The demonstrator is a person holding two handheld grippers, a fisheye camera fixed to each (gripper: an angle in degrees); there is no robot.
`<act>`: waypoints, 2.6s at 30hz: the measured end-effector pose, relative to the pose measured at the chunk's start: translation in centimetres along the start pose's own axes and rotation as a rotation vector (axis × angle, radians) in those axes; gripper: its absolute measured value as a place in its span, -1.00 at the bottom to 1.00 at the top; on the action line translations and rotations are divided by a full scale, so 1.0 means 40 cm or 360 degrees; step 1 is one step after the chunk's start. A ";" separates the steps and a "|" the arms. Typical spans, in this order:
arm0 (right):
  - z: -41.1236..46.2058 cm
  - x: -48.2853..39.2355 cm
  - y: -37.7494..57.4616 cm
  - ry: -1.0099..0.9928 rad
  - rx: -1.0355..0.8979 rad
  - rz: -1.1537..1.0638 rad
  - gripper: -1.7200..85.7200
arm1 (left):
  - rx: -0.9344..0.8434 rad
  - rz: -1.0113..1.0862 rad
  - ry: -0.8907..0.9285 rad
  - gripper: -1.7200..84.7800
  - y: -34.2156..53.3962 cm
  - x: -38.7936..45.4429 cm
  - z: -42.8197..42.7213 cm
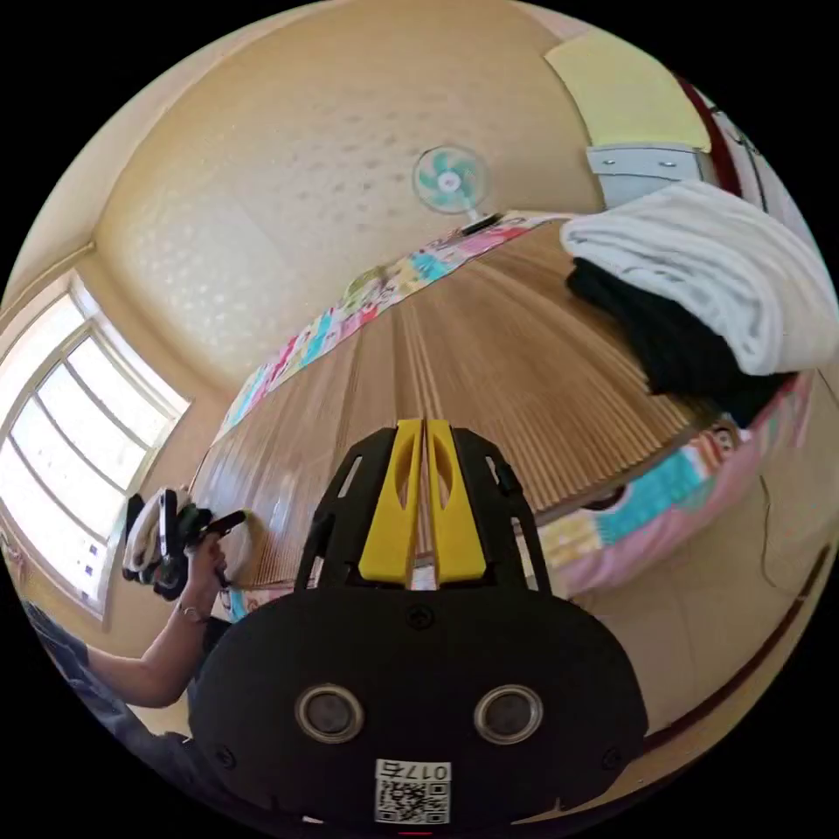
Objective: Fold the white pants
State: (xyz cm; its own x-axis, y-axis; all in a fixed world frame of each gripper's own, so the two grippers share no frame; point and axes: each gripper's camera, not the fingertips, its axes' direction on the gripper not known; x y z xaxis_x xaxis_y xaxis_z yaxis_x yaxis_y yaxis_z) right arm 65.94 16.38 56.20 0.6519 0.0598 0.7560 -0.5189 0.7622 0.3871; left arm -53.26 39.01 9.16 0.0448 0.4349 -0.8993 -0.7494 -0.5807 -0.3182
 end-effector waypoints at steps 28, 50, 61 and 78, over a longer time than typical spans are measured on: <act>0.270 -0.894 -0.229 -0.0524 -0.0275 -0.1544 -0.83 | 0.0571 -0.0244 0.2032 -0.98 0.217 -0.631 -0.502; 0.888 -0.441 0.016 -0.0814 -0.0684 -0.0218 -0.70 | 0.0098 0.0156 0.1373 -0.97 0.045 -0.182 -0.418; 1.153 -0.501 -0.099 -0.1093 -0.0916 -0.0188 -0.78 | -0.0174 0.0406 0.0991 -0.52 -0.084 0.231 -0.259; 0.197 -1.068 -0.180 -0.1713 0.0224 -0.0965 -0.93 | 0.0479 0.0448 0.0684 -0.49 0.104 0.380 -0.490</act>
State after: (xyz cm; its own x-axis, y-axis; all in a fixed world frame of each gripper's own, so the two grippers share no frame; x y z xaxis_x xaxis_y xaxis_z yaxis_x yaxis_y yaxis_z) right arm 37.48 3.27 25.29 0.0567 -0.8872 0.4580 -0.3909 0.4024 0.8278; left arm -42.75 29.71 -11.70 0.0334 -0.0616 -0.9975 -0.9228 -0.3853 -0.0071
